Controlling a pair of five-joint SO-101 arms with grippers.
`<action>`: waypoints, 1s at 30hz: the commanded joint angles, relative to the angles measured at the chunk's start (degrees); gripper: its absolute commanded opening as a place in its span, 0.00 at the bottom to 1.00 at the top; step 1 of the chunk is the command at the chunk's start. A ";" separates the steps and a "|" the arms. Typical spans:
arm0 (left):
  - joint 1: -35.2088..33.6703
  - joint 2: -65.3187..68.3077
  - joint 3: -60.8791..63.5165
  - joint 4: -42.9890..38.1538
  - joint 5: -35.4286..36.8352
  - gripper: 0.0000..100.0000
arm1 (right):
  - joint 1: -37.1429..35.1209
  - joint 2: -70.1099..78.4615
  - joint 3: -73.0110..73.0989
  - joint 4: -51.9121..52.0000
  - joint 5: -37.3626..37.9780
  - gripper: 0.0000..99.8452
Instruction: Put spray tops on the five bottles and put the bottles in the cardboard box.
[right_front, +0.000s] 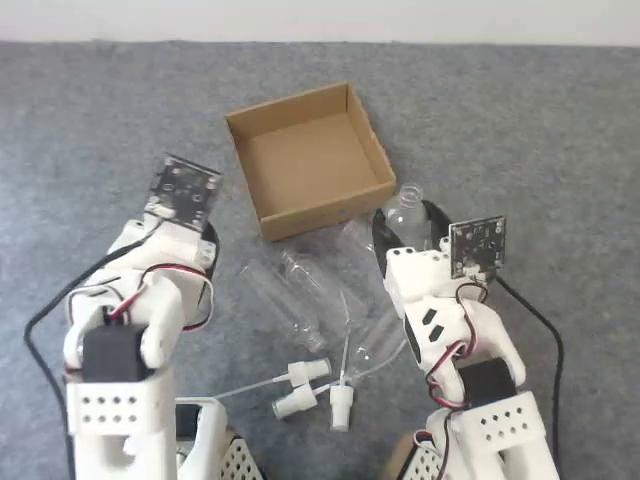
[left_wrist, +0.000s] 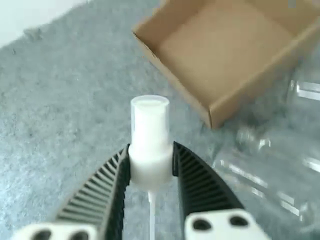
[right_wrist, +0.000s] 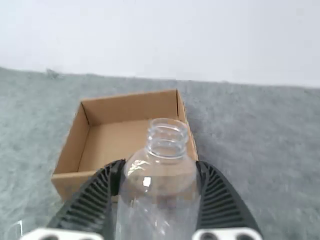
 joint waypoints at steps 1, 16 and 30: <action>0.18 -2.99 -2.86 -4.66 6.51 0.01 | -3.21 -0.57 0.35 -4.88 0.00 0.03; 0.44 -10.99 -2.86 -14.95 23.03 0.01 | -14.37 -0.13 0.88 -5.67 0.00 0.03; 0.44 -18.29 -2.42 -22.86 30.68 0.01 | -22.81 -0.57 5.10 -5.76 8.00 0.03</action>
